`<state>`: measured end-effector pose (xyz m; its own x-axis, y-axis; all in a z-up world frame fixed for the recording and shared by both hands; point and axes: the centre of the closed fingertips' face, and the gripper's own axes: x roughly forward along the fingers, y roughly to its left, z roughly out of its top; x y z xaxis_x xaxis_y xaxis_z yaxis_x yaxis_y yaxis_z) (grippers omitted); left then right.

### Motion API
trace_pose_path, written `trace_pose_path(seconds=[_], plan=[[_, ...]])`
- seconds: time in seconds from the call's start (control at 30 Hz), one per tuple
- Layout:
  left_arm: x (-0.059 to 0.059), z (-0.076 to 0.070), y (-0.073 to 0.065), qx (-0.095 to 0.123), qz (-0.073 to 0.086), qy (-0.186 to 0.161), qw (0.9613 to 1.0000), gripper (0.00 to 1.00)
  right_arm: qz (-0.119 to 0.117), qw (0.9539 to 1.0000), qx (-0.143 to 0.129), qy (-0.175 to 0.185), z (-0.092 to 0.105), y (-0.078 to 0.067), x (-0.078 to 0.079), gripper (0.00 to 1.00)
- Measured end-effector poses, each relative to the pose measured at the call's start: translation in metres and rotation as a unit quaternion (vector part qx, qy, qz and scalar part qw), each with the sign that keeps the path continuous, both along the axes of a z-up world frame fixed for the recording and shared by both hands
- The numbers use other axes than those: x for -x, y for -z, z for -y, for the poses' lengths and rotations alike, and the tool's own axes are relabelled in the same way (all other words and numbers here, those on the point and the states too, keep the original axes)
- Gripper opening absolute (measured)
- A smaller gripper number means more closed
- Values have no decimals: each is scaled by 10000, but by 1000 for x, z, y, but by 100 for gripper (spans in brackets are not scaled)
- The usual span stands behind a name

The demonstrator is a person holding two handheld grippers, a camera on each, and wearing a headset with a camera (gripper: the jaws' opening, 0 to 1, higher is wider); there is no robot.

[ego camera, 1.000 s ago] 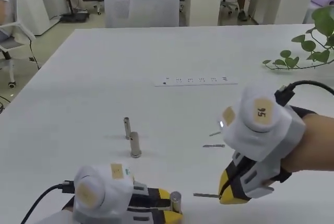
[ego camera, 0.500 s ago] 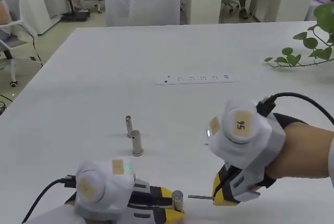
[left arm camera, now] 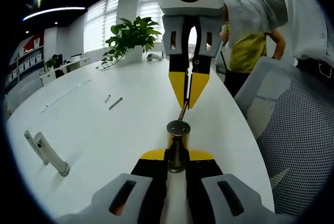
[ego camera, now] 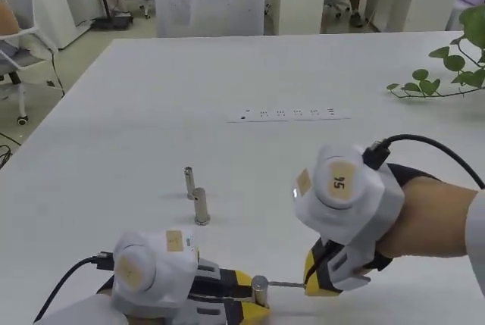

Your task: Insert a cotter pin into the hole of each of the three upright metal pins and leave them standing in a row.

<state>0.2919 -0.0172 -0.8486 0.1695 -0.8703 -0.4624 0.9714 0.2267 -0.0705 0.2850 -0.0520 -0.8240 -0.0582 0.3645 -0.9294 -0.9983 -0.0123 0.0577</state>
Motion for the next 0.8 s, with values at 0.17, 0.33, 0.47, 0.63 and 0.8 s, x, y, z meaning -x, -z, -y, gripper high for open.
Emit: trace_pose_path(seconds=[0.17,0.33,0.47,0.63,0.8], plan=[[0,0,0,5,-4,2,10000,10,5,9999,83,-60,0,2,0,3],[0,0,0,8,-17,0,10000,10,20,9999,120,-93,0,2,-1,3],[0,0,0,0,-14,21,10000,10,61,9998,116,-132,0,-1,-3,3],[0,0,0,-1,-23,25,10000,10,72,9997,145,-208,0,-3,-2,3],[1,0,0,-11,-15,24,10000,10,81,9994,181,-287,-1,-3,1,3]])
